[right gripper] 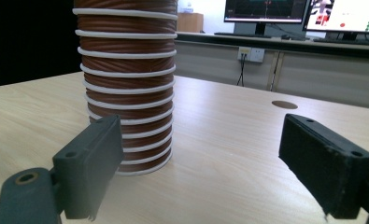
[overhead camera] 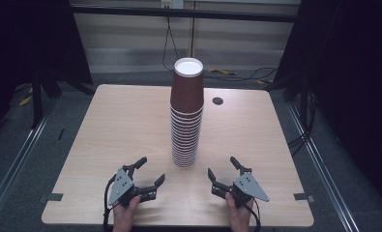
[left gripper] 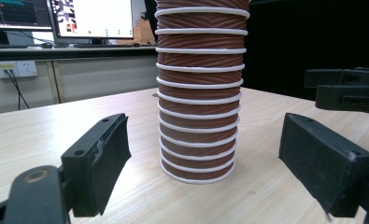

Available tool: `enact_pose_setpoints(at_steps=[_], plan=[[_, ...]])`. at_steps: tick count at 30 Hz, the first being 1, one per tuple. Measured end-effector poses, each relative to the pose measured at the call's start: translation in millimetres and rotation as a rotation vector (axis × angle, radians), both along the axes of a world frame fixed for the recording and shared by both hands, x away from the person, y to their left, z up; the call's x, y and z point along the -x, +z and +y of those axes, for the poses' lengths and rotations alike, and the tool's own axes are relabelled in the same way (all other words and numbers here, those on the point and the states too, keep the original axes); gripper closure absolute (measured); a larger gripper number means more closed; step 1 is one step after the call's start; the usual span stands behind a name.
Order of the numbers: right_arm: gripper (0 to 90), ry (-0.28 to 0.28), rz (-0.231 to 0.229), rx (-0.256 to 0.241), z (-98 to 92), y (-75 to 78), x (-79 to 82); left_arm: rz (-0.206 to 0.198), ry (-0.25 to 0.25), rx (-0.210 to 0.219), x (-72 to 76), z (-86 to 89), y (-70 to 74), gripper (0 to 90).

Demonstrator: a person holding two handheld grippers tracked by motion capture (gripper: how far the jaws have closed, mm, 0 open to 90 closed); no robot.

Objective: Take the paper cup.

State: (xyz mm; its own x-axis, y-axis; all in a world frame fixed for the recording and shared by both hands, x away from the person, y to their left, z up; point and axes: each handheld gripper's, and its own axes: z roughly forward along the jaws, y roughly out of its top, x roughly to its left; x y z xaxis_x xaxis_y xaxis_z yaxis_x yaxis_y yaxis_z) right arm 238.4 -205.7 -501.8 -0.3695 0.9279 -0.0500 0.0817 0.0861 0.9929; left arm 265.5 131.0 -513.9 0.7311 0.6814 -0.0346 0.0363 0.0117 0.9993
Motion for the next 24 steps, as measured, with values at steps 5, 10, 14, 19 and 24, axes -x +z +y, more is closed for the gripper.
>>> enact_pose_setpoints(at_steps=[5,10,14,19,24], plan=[[13.3,0.016,0.012,-0.03,-3.4,0.0,-1.0,0.0,-0.006,0.002,-0.1,0.3,-0.1,15.9],[13.1,0.022,0.022,-0.031,-3.8,0.3,-1.7,0.001,-0.006,-0.002,-0.5,0.9,0.0,15.9],[13.4,0.019,0.034,-0.058,-7.3,0.5,-1.7,0.001,-0.006,0.002,-0.6,0.8,0.0,15.9],[15.1,0.051,0.059,-0.064,-6.6,1.0,-3.5,0.0,-0.011,-0.002,-0.7,0.9,0.1,15.9],[15.1,0.083,0.083,-0.058,-6.0,4.7,-4.3,0.0,-0.014,-0.002,-0.6,0.7,0.1,15.9]])
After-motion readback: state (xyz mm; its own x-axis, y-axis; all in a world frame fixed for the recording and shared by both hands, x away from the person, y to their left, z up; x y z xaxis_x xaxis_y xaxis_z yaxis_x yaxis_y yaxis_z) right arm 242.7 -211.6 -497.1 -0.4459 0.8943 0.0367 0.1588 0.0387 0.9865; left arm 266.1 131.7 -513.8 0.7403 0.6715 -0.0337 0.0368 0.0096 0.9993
